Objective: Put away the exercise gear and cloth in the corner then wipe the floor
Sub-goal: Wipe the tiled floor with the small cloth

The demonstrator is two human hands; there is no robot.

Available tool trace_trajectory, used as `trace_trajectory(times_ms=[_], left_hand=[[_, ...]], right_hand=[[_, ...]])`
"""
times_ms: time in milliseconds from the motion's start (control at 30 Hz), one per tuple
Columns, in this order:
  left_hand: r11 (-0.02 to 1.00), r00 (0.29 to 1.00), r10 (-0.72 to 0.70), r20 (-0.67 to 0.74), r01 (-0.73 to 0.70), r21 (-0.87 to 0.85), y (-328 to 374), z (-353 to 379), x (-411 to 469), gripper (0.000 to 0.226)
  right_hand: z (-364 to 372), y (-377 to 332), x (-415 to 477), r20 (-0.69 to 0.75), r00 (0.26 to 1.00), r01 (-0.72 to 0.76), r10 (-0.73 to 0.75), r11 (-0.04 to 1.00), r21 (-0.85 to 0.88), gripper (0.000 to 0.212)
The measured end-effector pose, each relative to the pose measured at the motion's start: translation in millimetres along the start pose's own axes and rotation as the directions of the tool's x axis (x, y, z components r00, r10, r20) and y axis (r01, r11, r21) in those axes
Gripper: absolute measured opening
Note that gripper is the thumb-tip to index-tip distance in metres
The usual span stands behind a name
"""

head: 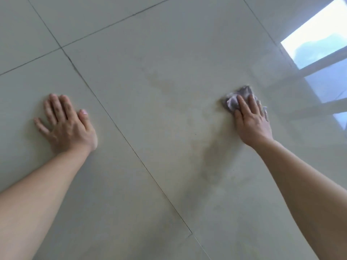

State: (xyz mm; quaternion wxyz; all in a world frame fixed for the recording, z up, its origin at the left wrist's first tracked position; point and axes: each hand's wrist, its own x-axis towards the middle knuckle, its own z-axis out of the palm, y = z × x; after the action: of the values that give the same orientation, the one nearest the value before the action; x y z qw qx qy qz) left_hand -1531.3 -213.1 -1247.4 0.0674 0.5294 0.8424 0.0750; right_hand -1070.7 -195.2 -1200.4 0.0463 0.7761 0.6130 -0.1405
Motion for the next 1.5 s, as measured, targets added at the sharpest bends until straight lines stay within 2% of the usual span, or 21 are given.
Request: trace_trajectory(times_ms=[67,133,200,267,333,400,433,467,533,600,633,667,733,767,833,933,1100,1167,1267,1400,1500], left_hand=[[1.0,1.0,-0.002,0.008,0.002,0.003,2,-2,-1,0.059],[1.0,1.0,-0.01,0.021,0.009,0.012,-1,-5,0,0.06],[1.0,0.999,-0.013,0.04,0.014,-0.014,2,-6,-2,0.062],[0.999,0.998,-0.03,0.05,0.032,-0.034,6,-9,-1,0.066],[0.996,0.996,-0.062,0.056,0.065,-0.055,0,4,4,0.069],[0.988,0.99,-0.1,0.096,0.111,-0.106,-25,37,20,0.07],[0.982,0.989,-0.099,0.109,0.114,-0.147,-29,46,26,0.073],[0.985,0.991,-0.084,0.1,0.098,-0.14,-17,44,25,0.073],[0.992,0.997,0.06,0.058,-0.053,-0.111,38,20,2,0.066],[0.958,0.961,0.271,0.056,-0.264,-0.111,93,2,-22,0.064],[0.928,0.929,0.364,0.072,-0.355,-0.113,117,-1,-31,0.066],[0.898,0.893,0.437,0.109,-0.426,-0.11,138,-1,-40,0.068],[0.841,0.816,0.539,0.207,-0.534,-0.087,172,4,-51,0.069],[0.814,0.781,0.575,0.242,-0.575,-0.081,187,7,-56,0.07],[0.774,0.737,0.624,0.26,-0.628,-0.081,215,9,-63,0.071],[0.755,0.704,0.635,0.317,-0.652,-0.066,241,13,-64,0.072],[0.746,0.679,0.58,0.451,-0.665,0.042,236,30,-57,0.075],[0.746,0.667,0.553,0.499,-0.663,0.059,237,30,-57,0.075],[0.75,0.642,0.515,0.569,-0.658,0.064,243,27,-54,0.074],[0.741,0.604,0.505,0.616,-0.67,0.05,244,22,-53,0.075],[0.743,0.58,0.514,0.632,-0.669,0.011,244,17,-52,0.076]], right_hand=[[-1,12,-14,0.036,0.949,-0.316,0.314,0.945,0.079,0.055],[15,-8,-39,0.022,0.94,-0.341,0.342,0.93,0.134,0.056],[37,-35,-82,-0.024,0.984,-0.172,0.177,0.974,0.147,0.053],[60,-66,-132,-0.038,0.995,0.095,-0.092,0.991,0.099,0.052],[72,-83,-170,0.026,0.917,0.395,-0.397,0.917,0.053,0.054],[72,-68,-175,0.07,0.773,0.63,-0.631,0.776,0.038,0.053],[69,-50,-167,0.056,0.721,0.691,-0.69,0.723,0.019,0.05],[67,-27,-157,0.046,0.716,0.697,-0.696,0.717,0.0,0.048],[62,28,-136,0.0,0.84,0.543,-0.543,0.839,-0.032,0.048],[51,79,-119,-0.087,0.964,0.249,-0.249,0.968,-0.011,0.054],[44,98,-114,-0.104,0.991,0.085,-0.082,0.996,0.029,0.057],[39,108,-109,-0.087,0.991,-0.094,0.102,0.992,0.087,0.056],[34,102,-100,-0.019,0.903,-0.418,0.429,0.89,0.184,0.056],[34,88,-98,-0.011,0.865,-0.49,0.502,0.849,0.197,0.057],[40,46,-100,-0.031,0.905,-0.41,0.424,0.89,0.2,0.057],[50,-5,-112,-0.002,0.994,-0.106,0.109,0.976,0.189,0.054],[37,29,-91,0.033,0.985,0.165,-0.168,0.984,0.065,0.055],[28,55,-74,0.016,0.995,0.1,-0.102,0.992,0.075,0.057],[21,79,-50,-0.003,0.994,-0.107,0.108,0.987,0.117,0.06],[28,36,-38,0.002,0.922,-0.379,0.388,0.9,0.215,0.058],[34,-21,-62,0.035,0.946,-0.321,0.322,0.921,0.219,0.057]])
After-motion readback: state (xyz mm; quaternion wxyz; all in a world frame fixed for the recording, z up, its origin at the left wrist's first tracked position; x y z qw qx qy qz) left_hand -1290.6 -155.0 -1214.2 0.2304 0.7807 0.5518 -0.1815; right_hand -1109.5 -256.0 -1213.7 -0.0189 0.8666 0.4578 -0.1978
